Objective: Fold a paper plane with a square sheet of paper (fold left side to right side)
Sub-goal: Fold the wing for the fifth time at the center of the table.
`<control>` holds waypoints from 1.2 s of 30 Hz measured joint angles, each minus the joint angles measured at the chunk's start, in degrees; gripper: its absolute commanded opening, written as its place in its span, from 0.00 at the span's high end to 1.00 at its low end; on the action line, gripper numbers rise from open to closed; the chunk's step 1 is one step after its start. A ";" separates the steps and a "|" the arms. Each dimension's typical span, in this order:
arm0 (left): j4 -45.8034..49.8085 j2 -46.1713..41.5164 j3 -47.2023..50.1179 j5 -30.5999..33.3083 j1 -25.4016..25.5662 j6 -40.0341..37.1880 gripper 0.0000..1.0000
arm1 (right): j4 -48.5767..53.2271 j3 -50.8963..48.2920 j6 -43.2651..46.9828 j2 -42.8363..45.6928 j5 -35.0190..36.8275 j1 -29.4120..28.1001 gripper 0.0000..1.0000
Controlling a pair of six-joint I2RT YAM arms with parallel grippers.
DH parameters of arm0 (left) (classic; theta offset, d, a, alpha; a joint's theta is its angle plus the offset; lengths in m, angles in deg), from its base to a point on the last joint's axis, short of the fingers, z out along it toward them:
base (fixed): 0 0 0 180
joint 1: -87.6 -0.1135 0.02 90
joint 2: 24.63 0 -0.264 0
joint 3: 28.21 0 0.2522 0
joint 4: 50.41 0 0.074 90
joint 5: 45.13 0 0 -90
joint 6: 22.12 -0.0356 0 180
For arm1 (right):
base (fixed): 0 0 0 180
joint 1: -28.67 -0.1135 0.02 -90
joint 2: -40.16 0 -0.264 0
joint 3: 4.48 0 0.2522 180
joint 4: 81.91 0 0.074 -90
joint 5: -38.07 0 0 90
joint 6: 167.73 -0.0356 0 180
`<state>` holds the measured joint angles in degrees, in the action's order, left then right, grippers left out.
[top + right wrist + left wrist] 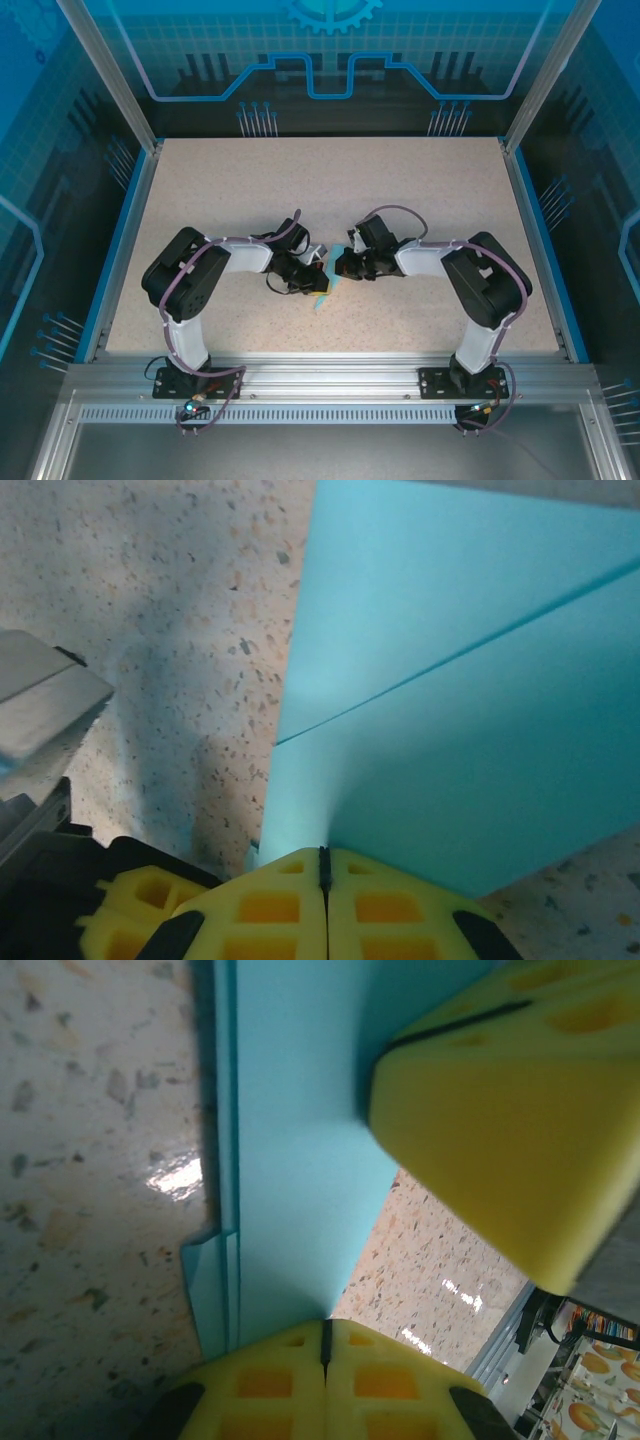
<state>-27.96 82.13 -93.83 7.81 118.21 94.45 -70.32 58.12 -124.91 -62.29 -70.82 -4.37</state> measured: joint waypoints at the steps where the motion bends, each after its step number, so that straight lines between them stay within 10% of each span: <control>1: 0.00 -0.02 0.00 0.00 0.00 0.02 1.00 | 0.09 0.02 -0.07 -0.26 0.00 0.02 0.94; 36: 7.06 -3.56 1.99 -2.84 0.70 0.46 0.98 | 6.71 3.78 -0.61 -2.03 0.24 -0.04 0.95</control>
<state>-20.90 78.56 -91.84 4.97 118.91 94.91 -63.61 61.90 -125.52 -64.33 -70.58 -4.41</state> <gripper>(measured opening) 0.056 0.059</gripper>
